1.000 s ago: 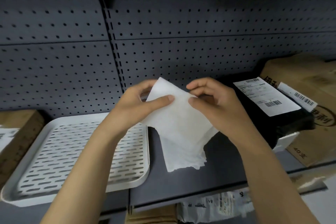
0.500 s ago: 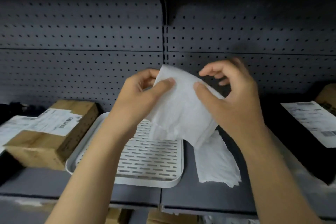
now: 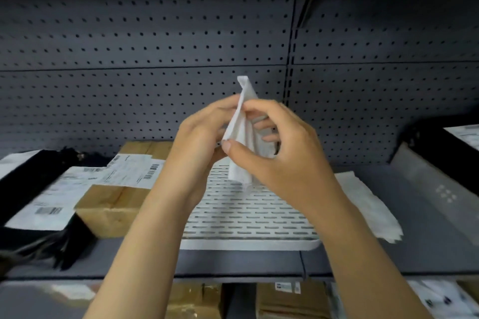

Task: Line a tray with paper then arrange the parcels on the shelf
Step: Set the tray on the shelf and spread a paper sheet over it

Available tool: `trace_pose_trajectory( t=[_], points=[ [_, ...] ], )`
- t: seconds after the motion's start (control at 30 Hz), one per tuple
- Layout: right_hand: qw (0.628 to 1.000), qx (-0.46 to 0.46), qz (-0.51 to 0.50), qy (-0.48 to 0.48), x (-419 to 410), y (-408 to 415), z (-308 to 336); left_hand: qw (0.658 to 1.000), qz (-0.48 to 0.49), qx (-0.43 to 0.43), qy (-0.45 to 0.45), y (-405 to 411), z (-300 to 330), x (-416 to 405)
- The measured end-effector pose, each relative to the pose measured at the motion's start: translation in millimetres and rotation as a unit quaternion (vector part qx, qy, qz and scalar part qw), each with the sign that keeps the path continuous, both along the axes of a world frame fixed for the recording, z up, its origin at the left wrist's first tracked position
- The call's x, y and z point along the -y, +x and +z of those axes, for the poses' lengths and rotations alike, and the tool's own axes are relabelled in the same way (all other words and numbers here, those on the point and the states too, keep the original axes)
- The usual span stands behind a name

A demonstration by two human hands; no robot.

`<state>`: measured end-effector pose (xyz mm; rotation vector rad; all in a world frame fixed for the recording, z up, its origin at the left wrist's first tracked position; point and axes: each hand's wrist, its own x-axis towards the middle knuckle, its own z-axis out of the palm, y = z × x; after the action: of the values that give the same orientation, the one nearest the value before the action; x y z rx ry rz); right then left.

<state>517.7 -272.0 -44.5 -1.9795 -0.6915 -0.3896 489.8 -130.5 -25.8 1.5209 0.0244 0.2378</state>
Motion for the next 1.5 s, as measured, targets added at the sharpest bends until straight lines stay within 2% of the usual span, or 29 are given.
trace_pose_trajectory(
  t=[0.23,0.57,0.73,1.07,1.27,1.5],
  points=[
    [0.997,-0.032,-0.014,0.070,-42,-21,-2,0.999,-0.021,0.007,-0.029,-10,-10,-46],
    [0.986,-0.120,-0.017,0.112,-44,-19,7,0.999,-0.037,0.001,0.007,-17,-13,-54],
    [0.973,-0.168,-0.008,0.159,-40,-17,16,1.000,-0.010,0.022,0.016,-15,-16,-58],
    [0.952,-0.181,-0.038,0.243,-4,-2,34,0.991,0.112,0.046,0.056,-15,-4,-79],
    [0.945,-0.210,-0.061,0.242,7,-2,41,0.988,0.122,0.034,0.086,-15,-2,-96],
    [0.961,-0.202,-0.045,0.181,21,-4,44,0.985,0.158,0.021,0.068,-10,-4,-107]
  ],
)
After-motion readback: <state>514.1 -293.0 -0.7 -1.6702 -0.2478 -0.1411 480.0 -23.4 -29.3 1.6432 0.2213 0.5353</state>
